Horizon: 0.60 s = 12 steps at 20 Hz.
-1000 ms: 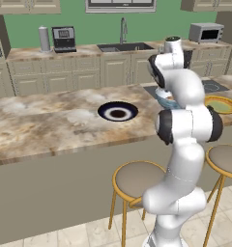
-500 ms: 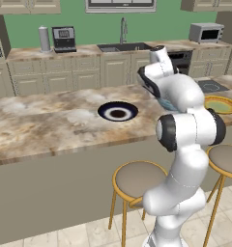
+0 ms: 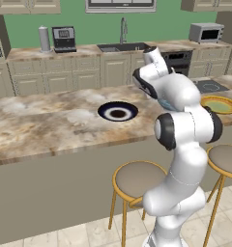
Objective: Pick the chicken drumstick and lemon from their plates and place them in the bowl. Then put the bowl in the fridge.
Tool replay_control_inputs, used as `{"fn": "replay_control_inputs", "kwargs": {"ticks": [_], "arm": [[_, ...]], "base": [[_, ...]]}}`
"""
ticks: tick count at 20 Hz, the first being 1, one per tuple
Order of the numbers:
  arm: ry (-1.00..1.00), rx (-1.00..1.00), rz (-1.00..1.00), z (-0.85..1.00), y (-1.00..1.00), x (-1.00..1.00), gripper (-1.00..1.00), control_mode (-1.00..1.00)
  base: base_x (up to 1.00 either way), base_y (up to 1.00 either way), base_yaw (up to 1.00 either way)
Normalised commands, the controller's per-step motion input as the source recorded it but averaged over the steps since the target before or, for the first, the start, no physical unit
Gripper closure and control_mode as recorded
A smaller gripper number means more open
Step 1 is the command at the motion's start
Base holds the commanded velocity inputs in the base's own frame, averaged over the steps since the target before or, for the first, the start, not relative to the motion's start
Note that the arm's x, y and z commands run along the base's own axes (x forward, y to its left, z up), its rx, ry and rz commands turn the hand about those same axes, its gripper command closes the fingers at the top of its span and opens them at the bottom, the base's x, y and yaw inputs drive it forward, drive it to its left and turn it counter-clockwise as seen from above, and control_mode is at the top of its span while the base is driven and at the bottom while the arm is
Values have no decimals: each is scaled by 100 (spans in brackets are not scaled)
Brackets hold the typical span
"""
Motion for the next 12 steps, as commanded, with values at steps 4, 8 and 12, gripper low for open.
{"fn": "replay_control_inputs", "kwargs": {"ticks": [4,8,12], "arm": [[0,-1,9,-7,-2,19,-100,-100],[5,0,8,-11,-9,29,-100,-100],[10,0,3,-14,-16,19,-100,-100]], "base": [[0,0,0],[0,0,0],[0,0,0]]}}
